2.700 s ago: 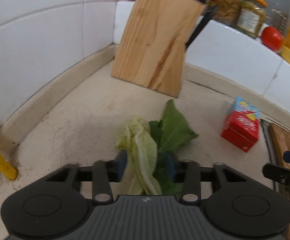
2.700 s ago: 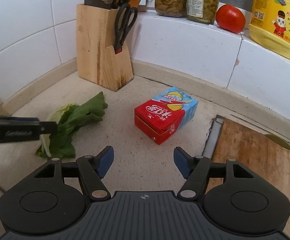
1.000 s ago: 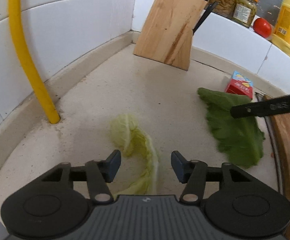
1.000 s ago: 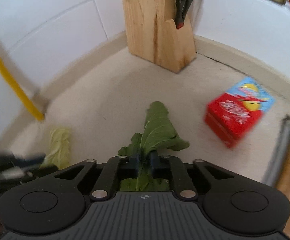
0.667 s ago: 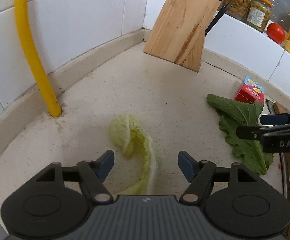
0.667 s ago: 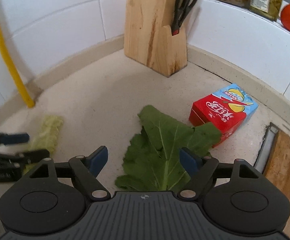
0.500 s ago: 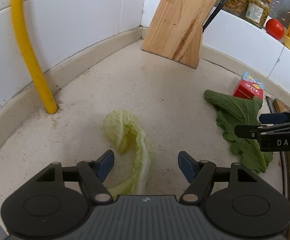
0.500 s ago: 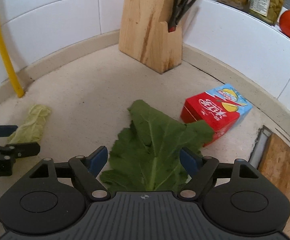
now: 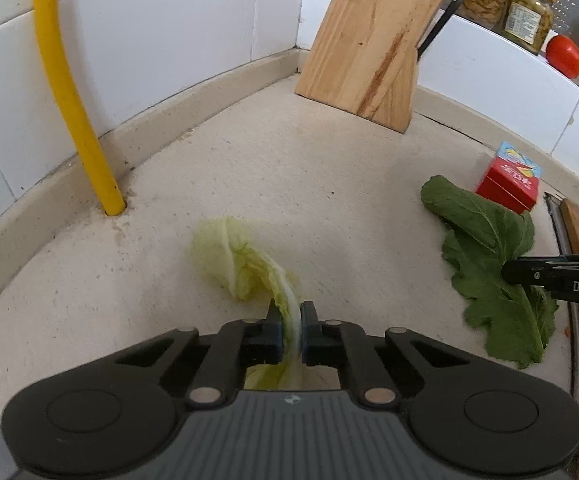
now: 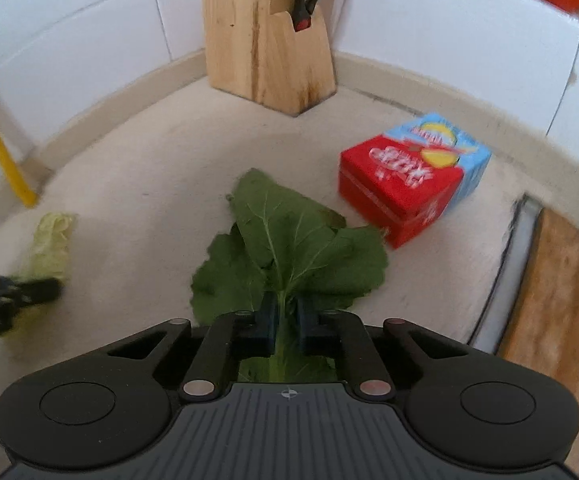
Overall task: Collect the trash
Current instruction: 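Carry the cabbage leaf and green leaf with both tools over the black bin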
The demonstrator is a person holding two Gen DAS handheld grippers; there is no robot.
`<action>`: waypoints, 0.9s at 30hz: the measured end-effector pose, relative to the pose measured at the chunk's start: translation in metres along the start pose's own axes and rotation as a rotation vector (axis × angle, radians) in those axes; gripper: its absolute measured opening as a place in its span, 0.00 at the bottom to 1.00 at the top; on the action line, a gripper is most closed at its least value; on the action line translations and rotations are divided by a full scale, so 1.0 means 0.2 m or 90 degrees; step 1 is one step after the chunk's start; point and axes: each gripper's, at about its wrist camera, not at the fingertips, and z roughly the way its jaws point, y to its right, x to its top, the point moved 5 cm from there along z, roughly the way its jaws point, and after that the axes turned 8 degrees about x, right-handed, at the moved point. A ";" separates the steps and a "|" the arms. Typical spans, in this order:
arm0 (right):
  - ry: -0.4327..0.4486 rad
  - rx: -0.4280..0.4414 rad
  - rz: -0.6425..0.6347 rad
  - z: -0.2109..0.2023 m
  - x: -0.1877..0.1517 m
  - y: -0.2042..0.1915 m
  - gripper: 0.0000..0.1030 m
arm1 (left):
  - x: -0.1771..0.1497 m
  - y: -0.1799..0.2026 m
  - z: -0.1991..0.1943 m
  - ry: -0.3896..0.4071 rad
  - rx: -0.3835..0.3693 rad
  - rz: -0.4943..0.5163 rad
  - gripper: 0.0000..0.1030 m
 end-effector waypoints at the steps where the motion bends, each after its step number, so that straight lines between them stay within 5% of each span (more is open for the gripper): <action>1: 0.005 0.005 -0.007 -0.02 -0.01 -0.02 0.12 | -0.01 0.00 -0.02 0.001 0.000 0.000 0.04; 10: 0.047 0.119 0.007 -0.25 -0.08 -0.07 0.10 | -0.06 0.01 -0.22 0.029 0.018 -0.008 0.04; 27: 0.065 0.216 0.008 -0.36 -0.12 -0.06 0.10 | -0.18 0.06 -0.39 0.044 0.038 -0.051 0.04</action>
